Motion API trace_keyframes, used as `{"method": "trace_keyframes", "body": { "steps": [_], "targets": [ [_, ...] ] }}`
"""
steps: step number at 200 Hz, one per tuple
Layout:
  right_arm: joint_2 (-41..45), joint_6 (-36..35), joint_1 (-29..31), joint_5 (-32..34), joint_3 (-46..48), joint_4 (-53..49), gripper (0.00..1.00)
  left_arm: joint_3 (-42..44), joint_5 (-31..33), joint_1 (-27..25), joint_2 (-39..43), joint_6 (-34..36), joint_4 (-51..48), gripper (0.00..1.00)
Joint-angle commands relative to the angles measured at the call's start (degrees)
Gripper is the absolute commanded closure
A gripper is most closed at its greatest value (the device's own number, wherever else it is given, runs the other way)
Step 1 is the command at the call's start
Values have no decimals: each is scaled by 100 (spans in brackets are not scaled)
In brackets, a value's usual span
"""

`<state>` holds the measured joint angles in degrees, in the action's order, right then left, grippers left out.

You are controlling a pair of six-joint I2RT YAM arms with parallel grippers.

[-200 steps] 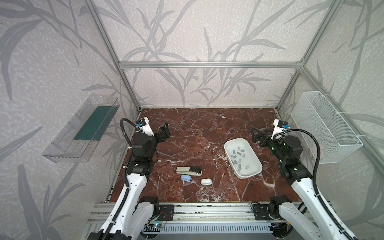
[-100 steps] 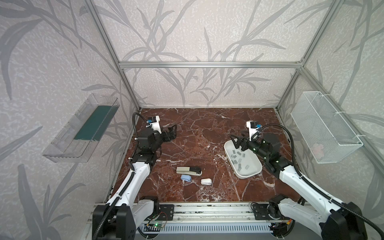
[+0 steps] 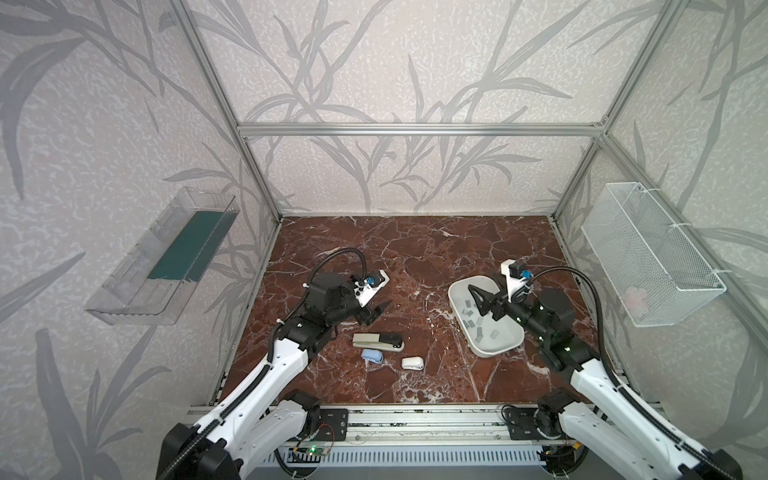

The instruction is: Load the staples into the stapler

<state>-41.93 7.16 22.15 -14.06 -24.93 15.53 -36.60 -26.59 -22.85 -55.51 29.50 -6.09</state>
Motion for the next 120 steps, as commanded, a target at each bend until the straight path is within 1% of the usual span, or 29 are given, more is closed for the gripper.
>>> {"method": "trace_keyframes", "body": {
  "steps": [1, 19, 32, 48, 61, 78, 120],
  "targets": [
    [499, -13, 8, -85, 400, 234, 8, -205, -631, -249, -353, 1263, -1131, 21],
    [809, -42, 8, -178, 482, 127, 7, -378, -874, -504, -638, 1554, -1637, 20],
    [926, -64, 8, -141, 479, 58, 7, -416, -725, -661, -790, 1600, -1776, 20],
    [959, -63, 8, -186, 524, 173, 7, -344, -544, -790, -936, 1587, -1691, 20],
    [911, -64, 8, -298, 486, 194, 7, -313, -350, -903, -1074, 1560, -1549, 19],
    [759, -63, 8, -418, 446, 256, 6, -344, -245, -1023, -1309, 1537, -1418, 19],
    [384, -49, 8, -351, 432, 389, 7, -502, 130, -1251, -1993, 1623, -1514, 18]
  ]
}}
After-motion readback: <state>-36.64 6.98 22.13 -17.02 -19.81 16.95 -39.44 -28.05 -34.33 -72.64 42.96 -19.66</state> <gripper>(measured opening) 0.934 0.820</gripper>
